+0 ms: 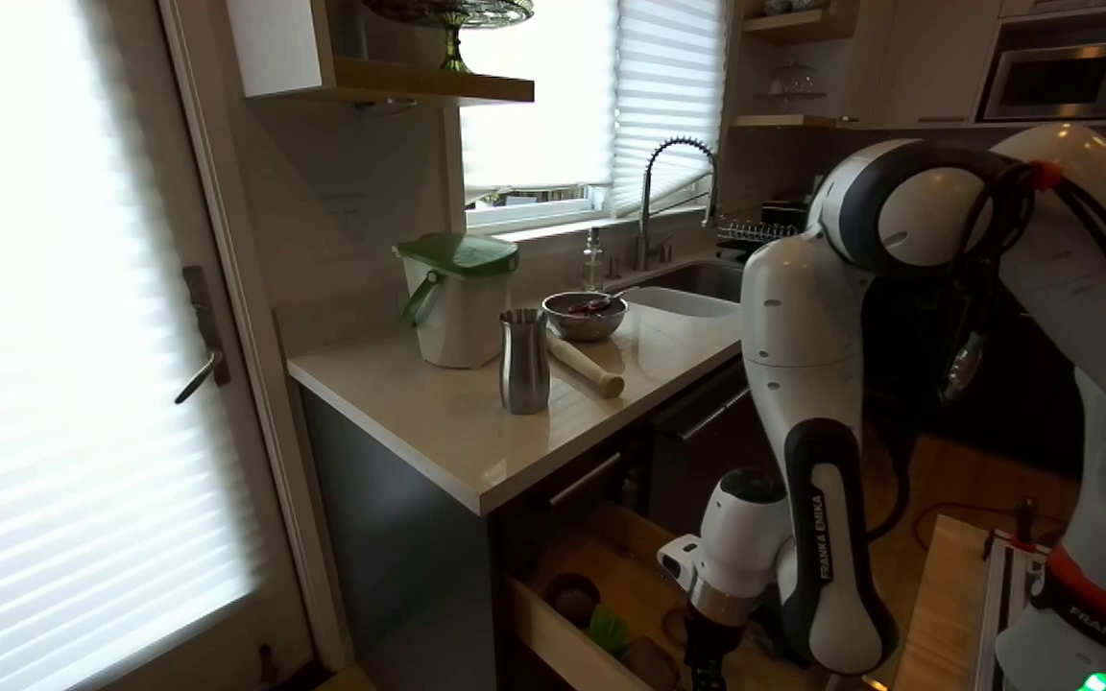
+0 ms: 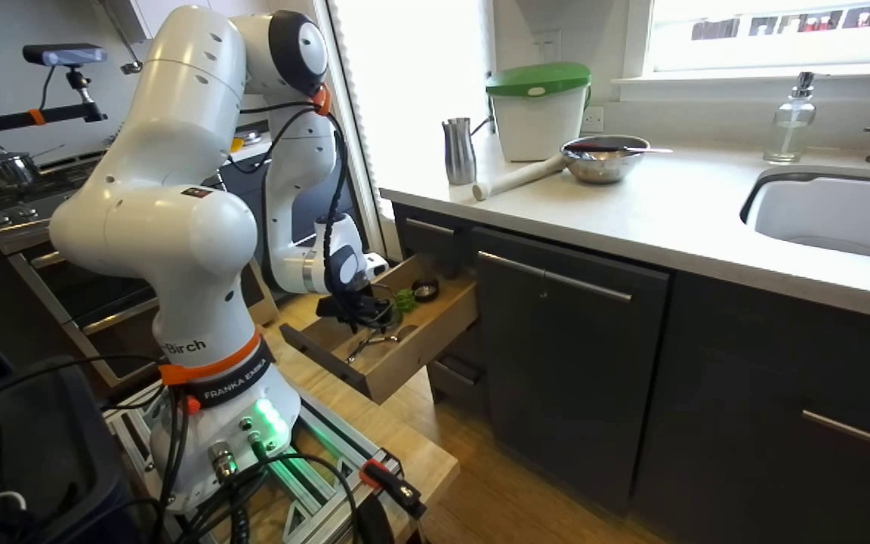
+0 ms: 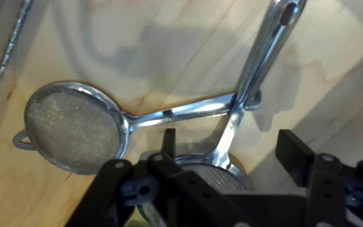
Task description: Take the strainer out of the drawer and put it in the silver cup
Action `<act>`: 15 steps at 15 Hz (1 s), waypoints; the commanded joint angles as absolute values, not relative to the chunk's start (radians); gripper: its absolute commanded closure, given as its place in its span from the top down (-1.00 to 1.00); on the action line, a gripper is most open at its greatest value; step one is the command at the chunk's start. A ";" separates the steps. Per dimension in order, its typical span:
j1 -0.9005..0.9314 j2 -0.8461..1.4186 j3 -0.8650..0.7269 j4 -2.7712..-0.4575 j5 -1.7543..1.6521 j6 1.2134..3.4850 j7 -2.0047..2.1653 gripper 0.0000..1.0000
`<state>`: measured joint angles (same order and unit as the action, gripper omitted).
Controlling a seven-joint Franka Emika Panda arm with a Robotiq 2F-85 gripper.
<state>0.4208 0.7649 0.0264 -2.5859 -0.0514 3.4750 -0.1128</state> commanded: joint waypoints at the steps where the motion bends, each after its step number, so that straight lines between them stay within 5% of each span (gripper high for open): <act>1: 0.361 0.821 0.055 -2.560 -0.081 3.512 -0.140 0.00; 8: 0.353 0.732 0.069 -2.636 -0.091 3.561 -0.160 -1.00; 15: 0.248 0.453 0.132 -2.850 -0.143 3.404 -0.140 -0.96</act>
<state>0.3221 0.6199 0.0935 -2.7301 -0.1047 3.5293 -0.1479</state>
